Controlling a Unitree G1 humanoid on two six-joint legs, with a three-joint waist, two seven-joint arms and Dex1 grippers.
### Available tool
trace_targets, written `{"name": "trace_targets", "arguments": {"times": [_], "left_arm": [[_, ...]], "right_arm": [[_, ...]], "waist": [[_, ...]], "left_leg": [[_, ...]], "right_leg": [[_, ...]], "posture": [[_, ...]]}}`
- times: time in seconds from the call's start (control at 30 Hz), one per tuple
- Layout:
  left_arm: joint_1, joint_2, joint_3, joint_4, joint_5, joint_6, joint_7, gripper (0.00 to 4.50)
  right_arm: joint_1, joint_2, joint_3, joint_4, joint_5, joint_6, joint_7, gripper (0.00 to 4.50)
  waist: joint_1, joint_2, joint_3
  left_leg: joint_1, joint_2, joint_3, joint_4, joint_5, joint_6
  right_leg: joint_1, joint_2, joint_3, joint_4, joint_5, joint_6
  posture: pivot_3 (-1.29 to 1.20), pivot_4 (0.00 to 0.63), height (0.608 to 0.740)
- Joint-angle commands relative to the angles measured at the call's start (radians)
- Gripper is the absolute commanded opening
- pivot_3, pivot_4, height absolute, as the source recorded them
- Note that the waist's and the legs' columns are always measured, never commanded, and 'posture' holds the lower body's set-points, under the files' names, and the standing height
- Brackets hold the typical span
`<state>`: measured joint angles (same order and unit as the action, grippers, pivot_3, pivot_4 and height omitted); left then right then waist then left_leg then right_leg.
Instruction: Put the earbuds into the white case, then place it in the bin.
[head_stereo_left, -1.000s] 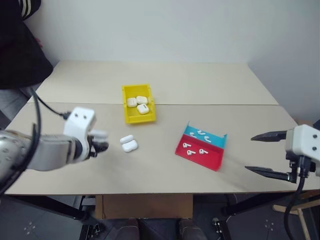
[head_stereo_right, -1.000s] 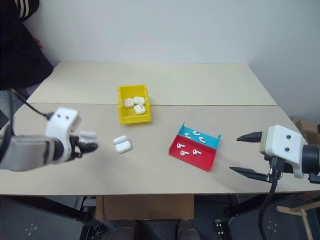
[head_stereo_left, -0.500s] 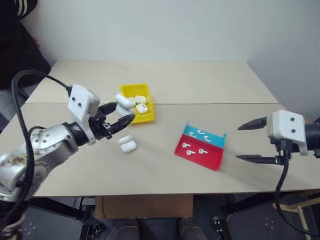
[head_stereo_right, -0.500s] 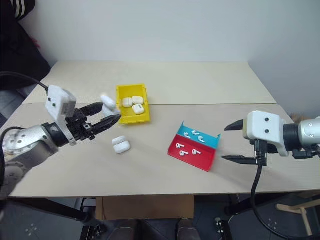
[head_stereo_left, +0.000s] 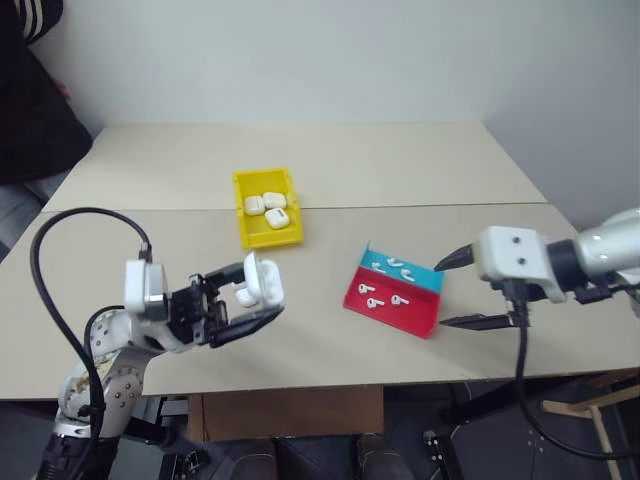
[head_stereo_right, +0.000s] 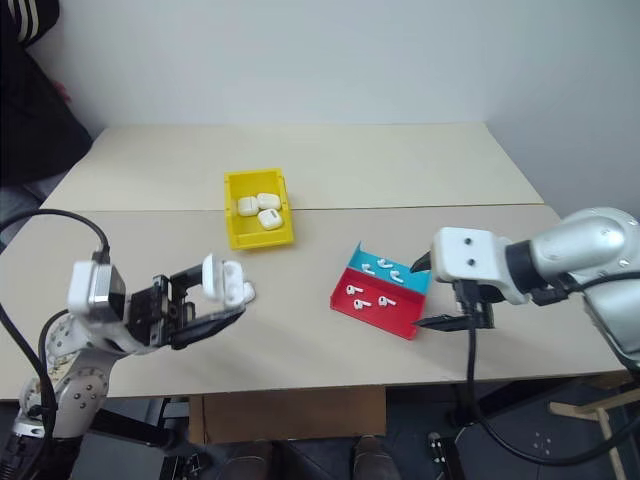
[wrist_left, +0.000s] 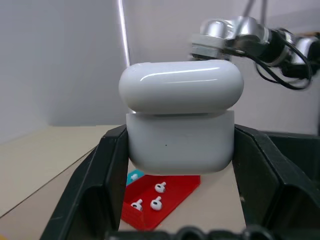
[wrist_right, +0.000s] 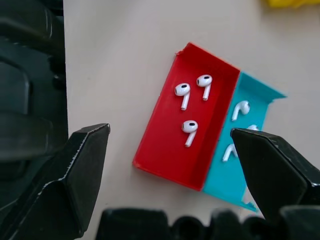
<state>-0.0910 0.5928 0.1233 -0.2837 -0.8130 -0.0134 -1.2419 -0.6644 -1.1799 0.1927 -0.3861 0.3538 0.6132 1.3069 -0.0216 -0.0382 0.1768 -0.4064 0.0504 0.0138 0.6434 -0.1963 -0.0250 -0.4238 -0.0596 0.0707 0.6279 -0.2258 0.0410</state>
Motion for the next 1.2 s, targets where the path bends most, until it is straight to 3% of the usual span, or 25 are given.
{"name": "trace_targets", "arguments": {"times": [0.03,0.27,0.4,0.57,0.7,1.2], "left_arm": [[0.004,-0.015,0.016,0.012,0.025,-0.040,-0.041,2.78],[0.037,-0.032,0.029,0.013,0.022,-0.050,-0.106,2.78],[0.038,-0.046,0.032,0.026,0.037,-0.067,-0.118,2.78],[0.046,-0.041,0.033,0.012,0.039,-0.047,-0.111,2.78],[0.057,-0.039,0.042,0.001,0.023,-0.040,-0.122,2.78],[0.092,-0.033,0.058,-0.046,0.026,-0.023,-0.090,2.78]], "right_arm": [[-0.116,0.050,0.095,-0.016,-0.040,0.128,0.007,4.50],[-0.305,0.219,0.318,0.111,-0.164,0.236,0.020,4.50],[-0.333,0.289,0.397,0.183,-0.245,0.219,0.002,3.64],[-0.349,0.352,0.449,0.264,-0.310,0.191,0.009,3.64],[-0.355,0.381,0.476,0.324,-0.360,0.149,0.018,2.72],[-0.387,0.513,0.513,0.514,-0.502,0.017,0.055,2.72]], "waist": [[-0.001,0.000,0.000],[0.003,0.000,0.000],[0.006,0.000,0.000],[0.005,0.000,0.000],[0.001,0.000,0.000],[-0.002,0.001,0.000]], "left_leg": [[0.000,0.000,0.000,0.000,0.000,0.000],[-0.001,0.000,-0.001,0.000,0.000,0.000],[-0.001,0.000,-0.001,0.000,0.000,0.000],[-0.001,0.000,-0.001,0.000,0.000,0.000],[-0.001,0.001,-0.001,0.000,0.000,0.001],[-0.001,0.001,-0.002,0.000,0.000,0.000]], "right_leg": [[0.000,0.000,0.000,0.000,0.000,0.000],[-0.001,0.000,-0.001,0.001,0.003,0.005],[-0.001,0.000,-0.001,0.001,0.003,0.005],[-0.001,0.000,-0.001,0.002,0.005,0.004],[-0.002,0.001,-0.001,0.002,0.005,0.004],[-0.002,0.001,-0.001,0.003,0.005,0.004]], "posture": [[0.00,0.150,0.740],[0.00,0.150,0.740],[0.00,0.150,0.740],[0.00,0.150,0.740],[0.00,0.150,0.740],[0.00,0.150,0.740]]}}
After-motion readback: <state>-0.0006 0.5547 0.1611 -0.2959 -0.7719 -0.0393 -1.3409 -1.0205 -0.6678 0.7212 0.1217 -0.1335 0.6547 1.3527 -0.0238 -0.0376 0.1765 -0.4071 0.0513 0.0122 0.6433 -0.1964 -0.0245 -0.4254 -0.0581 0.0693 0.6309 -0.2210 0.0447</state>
